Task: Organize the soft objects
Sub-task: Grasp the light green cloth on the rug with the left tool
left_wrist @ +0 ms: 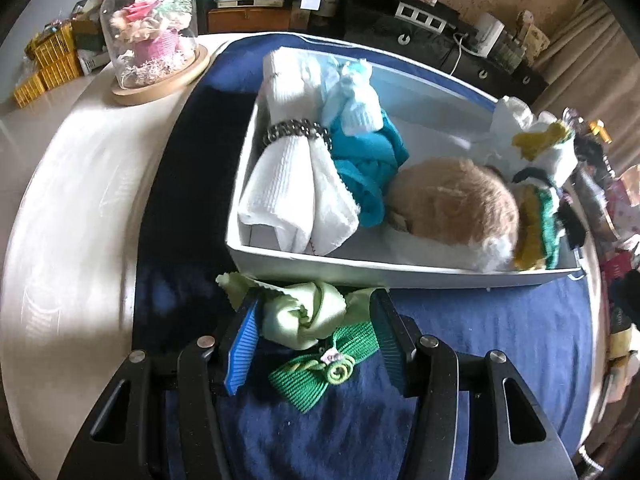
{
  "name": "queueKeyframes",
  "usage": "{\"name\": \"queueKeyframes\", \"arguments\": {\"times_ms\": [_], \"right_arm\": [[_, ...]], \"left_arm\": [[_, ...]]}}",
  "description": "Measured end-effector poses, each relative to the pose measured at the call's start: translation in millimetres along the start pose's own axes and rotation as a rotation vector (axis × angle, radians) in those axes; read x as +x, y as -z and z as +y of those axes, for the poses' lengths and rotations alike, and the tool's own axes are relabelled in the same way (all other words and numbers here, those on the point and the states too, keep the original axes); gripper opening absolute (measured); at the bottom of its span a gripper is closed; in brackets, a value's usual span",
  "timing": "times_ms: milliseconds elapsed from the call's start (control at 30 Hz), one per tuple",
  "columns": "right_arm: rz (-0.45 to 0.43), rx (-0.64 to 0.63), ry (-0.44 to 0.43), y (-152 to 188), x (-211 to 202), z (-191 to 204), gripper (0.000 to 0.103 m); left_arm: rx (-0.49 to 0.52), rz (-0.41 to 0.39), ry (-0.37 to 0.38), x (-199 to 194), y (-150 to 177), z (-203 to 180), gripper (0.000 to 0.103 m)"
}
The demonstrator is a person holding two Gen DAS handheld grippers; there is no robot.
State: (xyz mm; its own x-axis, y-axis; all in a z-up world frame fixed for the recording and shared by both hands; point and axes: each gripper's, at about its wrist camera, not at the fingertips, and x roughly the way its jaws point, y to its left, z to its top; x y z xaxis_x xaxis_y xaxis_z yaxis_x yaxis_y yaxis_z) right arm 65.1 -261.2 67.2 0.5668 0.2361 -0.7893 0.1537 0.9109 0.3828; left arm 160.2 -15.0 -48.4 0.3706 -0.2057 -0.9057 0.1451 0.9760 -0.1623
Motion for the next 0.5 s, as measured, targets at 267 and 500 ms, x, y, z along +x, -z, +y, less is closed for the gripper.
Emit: {"name": "queueKeyframes", "arguments": {"times_ms": [267,500], "right_arm": [[0.030,-0.018,-0.013,4.0,9.2,8.3,0.103],[0.038,-0.030,-0.024,6.1,7.7,12.4,0.103]], "left_arm": [[-0.024,-0.028,-0.009,-1.3,3.7,10.2,0.033],[-0.080,0.013,0.017,-10.7,11.6,21.0,0.026]]}}
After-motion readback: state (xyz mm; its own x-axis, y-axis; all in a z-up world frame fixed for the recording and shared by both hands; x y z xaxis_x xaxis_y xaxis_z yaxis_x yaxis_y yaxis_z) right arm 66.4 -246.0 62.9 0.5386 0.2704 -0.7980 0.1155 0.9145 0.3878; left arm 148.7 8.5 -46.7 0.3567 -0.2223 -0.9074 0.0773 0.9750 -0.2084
